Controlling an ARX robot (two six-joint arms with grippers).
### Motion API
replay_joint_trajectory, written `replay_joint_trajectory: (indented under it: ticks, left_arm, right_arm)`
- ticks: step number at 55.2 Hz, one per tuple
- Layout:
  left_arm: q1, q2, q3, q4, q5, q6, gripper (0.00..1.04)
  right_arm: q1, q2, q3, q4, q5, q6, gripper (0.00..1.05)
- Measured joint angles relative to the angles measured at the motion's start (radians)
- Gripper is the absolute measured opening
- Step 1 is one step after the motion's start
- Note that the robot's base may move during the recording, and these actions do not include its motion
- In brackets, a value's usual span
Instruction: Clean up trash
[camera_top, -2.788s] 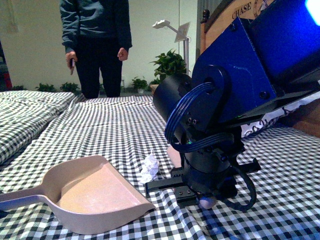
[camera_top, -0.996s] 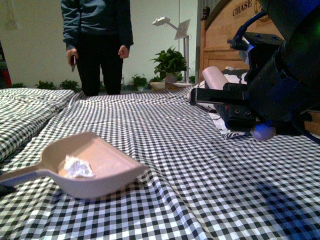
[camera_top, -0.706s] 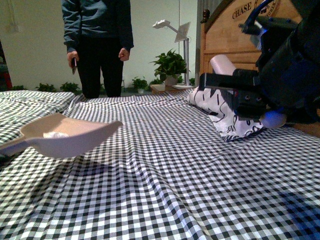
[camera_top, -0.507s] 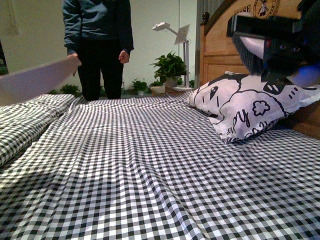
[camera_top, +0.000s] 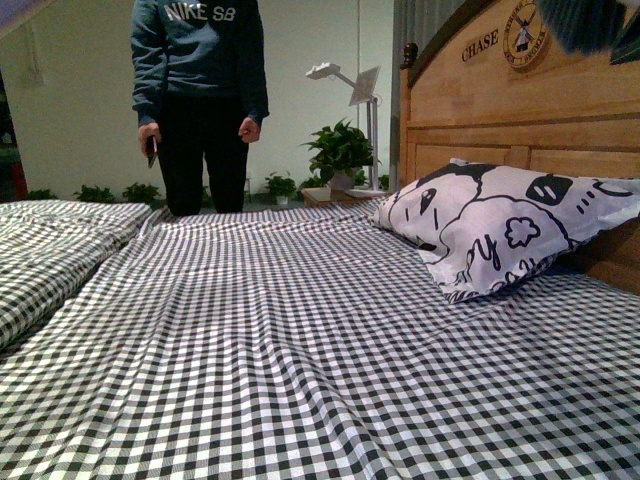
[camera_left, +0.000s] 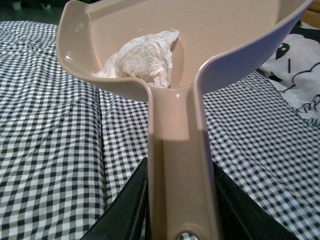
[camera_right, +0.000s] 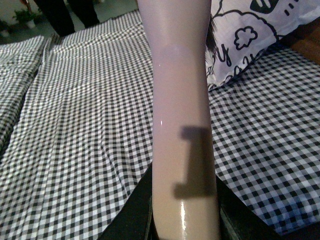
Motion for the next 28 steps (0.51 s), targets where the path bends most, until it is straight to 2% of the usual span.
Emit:
replay_joint_trajectory:
  ticks: [14, 21, 28]
  left_arm:
    - [0.116, -0.142, -0.06, -0.082, 0.105, 0.0, 0.29]
    - [0.18, -0.199, -0.082, -0.135, 0.18, 0.0, 0.29]
    - [0.211, -0.241, -0.107, -0.177, 0.223, 0.011, 0.29]
  right_arm:
    - [0.08, -0.099, -0.053, -0.01, 0.077, 0.014, 0.2]
    - [0.129, -0.146, -0.074, -0.021, 0.15, 0.032, 0.2]
    - [0.166, -0.172, -0.083, -0.032, 0.187, 0.043, 0.2]
